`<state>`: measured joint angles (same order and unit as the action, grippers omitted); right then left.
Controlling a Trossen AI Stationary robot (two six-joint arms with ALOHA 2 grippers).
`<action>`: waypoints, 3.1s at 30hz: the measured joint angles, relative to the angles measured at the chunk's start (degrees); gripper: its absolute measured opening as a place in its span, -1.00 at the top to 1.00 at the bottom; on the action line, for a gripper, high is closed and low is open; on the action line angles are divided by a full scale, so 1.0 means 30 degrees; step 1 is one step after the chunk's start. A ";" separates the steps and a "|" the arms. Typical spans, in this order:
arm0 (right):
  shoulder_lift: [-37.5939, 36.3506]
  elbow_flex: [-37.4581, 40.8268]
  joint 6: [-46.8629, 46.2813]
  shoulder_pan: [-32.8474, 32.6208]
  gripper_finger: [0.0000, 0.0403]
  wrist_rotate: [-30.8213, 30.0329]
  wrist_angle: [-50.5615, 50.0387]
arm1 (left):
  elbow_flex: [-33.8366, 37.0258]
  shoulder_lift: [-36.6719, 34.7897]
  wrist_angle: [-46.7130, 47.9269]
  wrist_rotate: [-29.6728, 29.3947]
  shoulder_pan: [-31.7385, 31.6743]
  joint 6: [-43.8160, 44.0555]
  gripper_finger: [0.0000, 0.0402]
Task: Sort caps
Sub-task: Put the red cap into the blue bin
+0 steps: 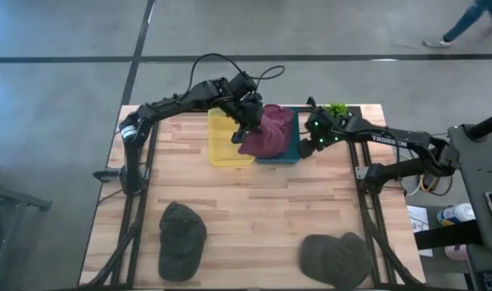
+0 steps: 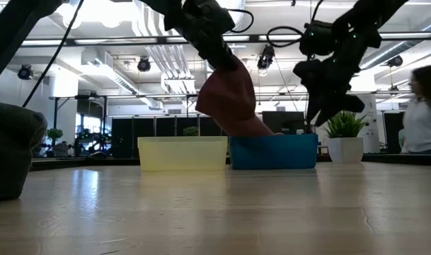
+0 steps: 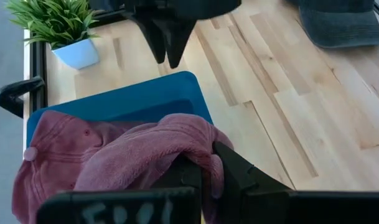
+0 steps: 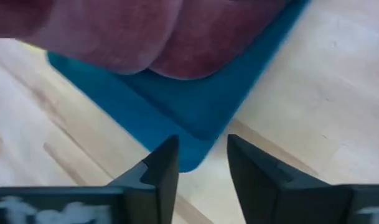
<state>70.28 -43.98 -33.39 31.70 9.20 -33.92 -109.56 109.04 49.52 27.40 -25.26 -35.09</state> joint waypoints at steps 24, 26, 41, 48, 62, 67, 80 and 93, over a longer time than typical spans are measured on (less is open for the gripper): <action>0.4208 0.1608 -0.0369 -0.1383 0.72 -0.0674 0.2725 | 0.0022 -0.0031 0.0234 0.0078 0.0523 0.1048 0.91; 0.3975 0.1622 0.0348 -0.1722 0.87 -0.0667 0.2469 | 0.0022 -0.0031 0.0260 0.0445 0.0663 0.1380 0.91; 0.1511 0.1622 0.4565 -0.2226 0.94 -0.2222 0.0076 | 0.0036 -0.0133 -0.0105 0.2483 0.2947 0.3226 0.90; 0.1523 0.1622 0.5619 -0.2879 0.94 -0.2084 0.0189 | -0.0177 -0.0199 -0.1911 0.1967 0.4198 0.2730 0.91; 0.1479 0.1622 0.5865 -0.3286 0.94 -0.1465 0.0575 | 0.0806 0.0711 -0.3691 0.1348 0.4591 0.1943 0.91; 0.1486 0.1622 0.5852 -0.3429 0.94 -0.1397 0.0752 | 0.1730 0.1033 -0.6049 0.1857 0.4743 0.2211 0.90; 0.1486 0.1630 0.5894 -0.3497 0.93 -0.1346 0.0811 | 0.4438 0.1185 -0.8270 0.1259 0.4621 0.3240 0.89; 0.1359 0.1622 0.6307 -0.3614 0.57 -0.0762 0.1059 | 0.4939 0.1076 -0.7329 -0.3665 0.4634 0.4597 0.64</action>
<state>74.36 -39.11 -14.47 20.86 6.92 -30.74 -94.74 112.27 27.53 16.40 -11.35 -21.30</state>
